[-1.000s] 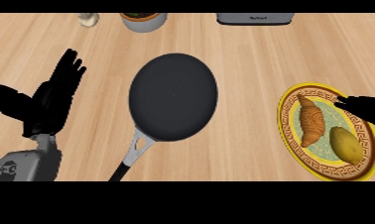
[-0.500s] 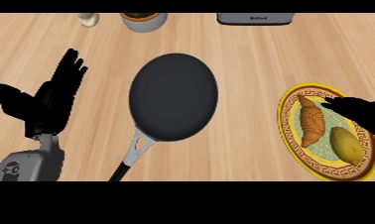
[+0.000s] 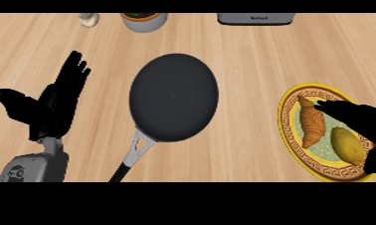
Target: Pick the lemon from the plate and place it in the pan
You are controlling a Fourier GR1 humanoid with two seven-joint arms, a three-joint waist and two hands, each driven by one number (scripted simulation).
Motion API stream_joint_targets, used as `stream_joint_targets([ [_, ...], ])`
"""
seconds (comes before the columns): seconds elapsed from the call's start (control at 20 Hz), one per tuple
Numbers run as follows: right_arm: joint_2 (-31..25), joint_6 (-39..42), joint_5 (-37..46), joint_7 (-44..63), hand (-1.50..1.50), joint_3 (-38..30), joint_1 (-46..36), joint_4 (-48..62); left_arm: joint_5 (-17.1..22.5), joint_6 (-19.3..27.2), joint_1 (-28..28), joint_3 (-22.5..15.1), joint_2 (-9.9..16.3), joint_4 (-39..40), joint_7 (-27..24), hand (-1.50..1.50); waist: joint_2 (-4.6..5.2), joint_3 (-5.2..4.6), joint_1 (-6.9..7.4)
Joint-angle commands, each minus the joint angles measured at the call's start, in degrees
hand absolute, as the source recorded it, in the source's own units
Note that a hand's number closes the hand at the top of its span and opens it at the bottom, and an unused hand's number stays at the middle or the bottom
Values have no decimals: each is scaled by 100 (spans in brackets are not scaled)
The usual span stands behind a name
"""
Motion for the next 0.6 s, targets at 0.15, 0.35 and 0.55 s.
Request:
stream_joint_targets([
  [0.15, 527, 231, 305, 225, -150, 51, -229, 147, -188, 124, -126, -13, -116, -117, 153, 0, -3, 0, 2],
  [0.35, 375, -203, 371, -449, 150, 124, 63, 219, -147, 30, -68, 34, -120, -61, 85, 0, -5, 0, -15],
  [0.55, 513, -551, 445, -772, 150, 91, -487, 1013, 56, -196, 289, 108, 33, -597, 325, 0, -1, 3, 58],
])
